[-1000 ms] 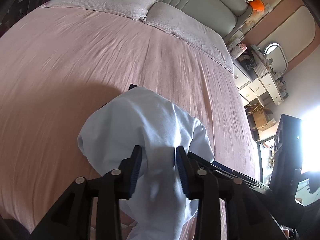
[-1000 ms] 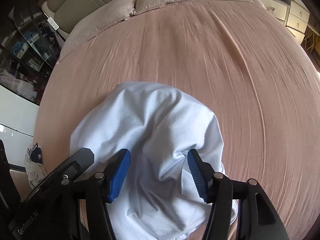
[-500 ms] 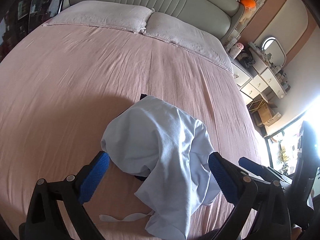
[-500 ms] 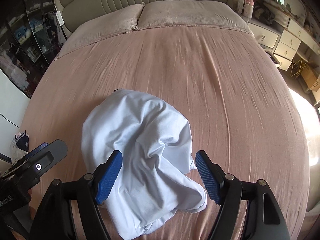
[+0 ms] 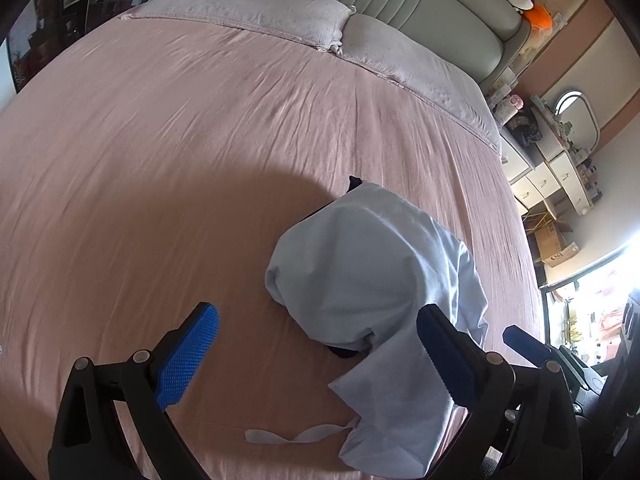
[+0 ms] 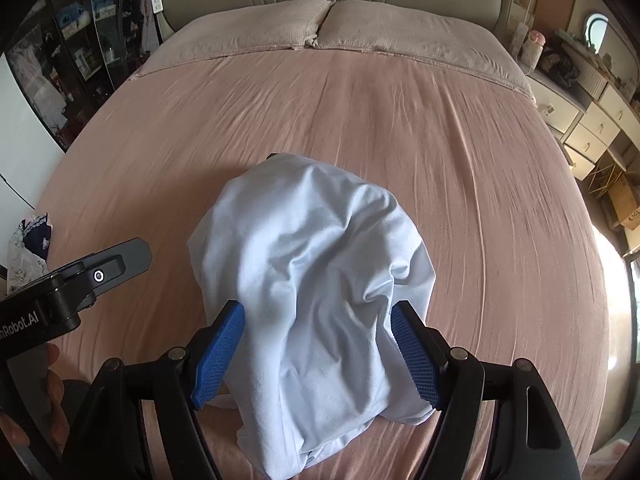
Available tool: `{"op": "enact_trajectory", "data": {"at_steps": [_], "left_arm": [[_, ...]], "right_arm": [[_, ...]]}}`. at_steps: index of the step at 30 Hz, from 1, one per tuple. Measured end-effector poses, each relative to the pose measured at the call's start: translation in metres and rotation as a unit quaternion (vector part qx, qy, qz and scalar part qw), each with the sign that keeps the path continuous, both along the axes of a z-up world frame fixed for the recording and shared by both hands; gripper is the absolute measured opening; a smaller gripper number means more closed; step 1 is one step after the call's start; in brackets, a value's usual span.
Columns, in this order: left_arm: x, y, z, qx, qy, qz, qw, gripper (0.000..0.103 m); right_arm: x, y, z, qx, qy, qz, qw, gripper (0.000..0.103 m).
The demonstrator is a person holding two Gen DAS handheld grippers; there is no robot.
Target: Fold clothes
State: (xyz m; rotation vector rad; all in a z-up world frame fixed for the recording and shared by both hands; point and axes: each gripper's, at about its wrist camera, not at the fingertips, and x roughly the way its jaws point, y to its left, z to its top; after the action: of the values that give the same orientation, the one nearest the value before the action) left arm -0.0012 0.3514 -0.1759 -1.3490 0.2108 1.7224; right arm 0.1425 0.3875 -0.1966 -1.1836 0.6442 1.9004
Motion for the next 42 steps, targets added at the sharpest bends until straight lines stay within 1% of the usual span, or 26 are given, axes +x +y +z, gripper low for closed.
{"op": "enact_trajectory", "data": {"at_steps": [3, 4, 7, 11, 13, 14, 15, 17, 18, 21, 26, 30, 33, 37, 40, 42], "left_arm": [[-0.014, -0.001, -0.011, -0.003, -0.028, 0.027, 0.9992, 0.101], [-0.017, 0.000, -0.012, -0.003, -0.033, 0.032, 0.9990, 0.101], [-0.023, 0.002, -0.014, -0.005, -0.032, 0.036, 0.9988, 0.101], [-0.029, 0.005, -0.017, -0.011, -0.029, 0.030, 0.9991, 0.101], [-0.031, 0.006, -0.020, -0.012, -0.034, 0.024, 0.9991, 0.101], [-0.031, 0.006, -0.021, -0.014, -0.034, 0.021, 0.9991, 0.101], [-0.031, 0.007, -0.022, -0.016, -0.034, 0.019, 0.9991, 0.101], [-0.030, 0.009, -0.024, -0.022, -0.034, 0.016, 0.9991, 0.101], [-0.030, 0.010, -0.025, -0.024, -0.034, 0.015, 0.9990, 0.101], [-0.023, 0.018, -0.026, -0.029, -0.029, 0.003, 0.9992, 0.101], [-0.004, 0.032, -0.023, -0.038, -0.005, -0.035, 0.9987, 0.101], [0.014, 0.046, -0.020, -0.041, 0.021, -0.069, 0.9965, 0.101], [0.025, 0.061, -0.018, -0.037, 0.031, -0.093, 0.9945, 0.101], [0.034, 0.090, -0.016, -0.022, 0.015, -0.123, 0.9921, 0.101], [0.038, 0.120, -0.013, -0.012, 0.017, -0.151, 0.9882, 0.101], [0.041, 0.141, -0.016, -0.010, 0.008, -0.170, 0.9853, 0.101]], "right_arm": [[-0.021, -0.004, -0.012, 0.017, -0.004, 0.025, 1.000, 0.075], [-0.029, -0.004, -0.018, 0.024, -0.014, 0.033, 0.999, 0.075], [-0.053, -0.003, -0.036, 0.032, -0.050, 0.051, 0.997, 0.075], [-0.069, 0.001, -0.056, 0.025, -0.064, 0.069, 0.995, 0.075], [-0.069, 0.004, -0.064, 0.028, -0.070, 0.074, 0.994, 0.060], [-0.068, 0.006, -0.067, 0.030, -0.074, 0.074, 0.994, 0.041], [-0.063, 0.010, -0.068, 0.024, -0.071, 0.068, 0.995, 0.031], [-0.050, 0.019, -0.070, 0.012, -0.061, 0.052, 0.997, 0.028], [-0.041, 0.024, -0.069, 0.007, -0.054, 0.042, 0.998, 0.024], [-0.014, 0.036, -0.067, 0.009, -0.044, 0.015, 0.999, 0.017], [0.027, 0.054, -0.063, 0.027, -0.045, -0.026, 0.998, 0.016], [0.050, 0.063, -0.060, 0.042, -0.053, -0.045, 0.997, 0.014], [0.071, 0.064, -0.055, 0.044, -0.046, -0.053, 0.997, 0.014], [0.098, 0.068, -0.053, 0.036, -0.036, -0.066, 0.997, 0.014], [0.111, 0.082, -0.062, 0.018, -0.018, -0.073, 0.997, 0.014], [0.124, 0.085, -0.063, 0.005, -0.001, -0.075, 0.997, 0.014]]}}
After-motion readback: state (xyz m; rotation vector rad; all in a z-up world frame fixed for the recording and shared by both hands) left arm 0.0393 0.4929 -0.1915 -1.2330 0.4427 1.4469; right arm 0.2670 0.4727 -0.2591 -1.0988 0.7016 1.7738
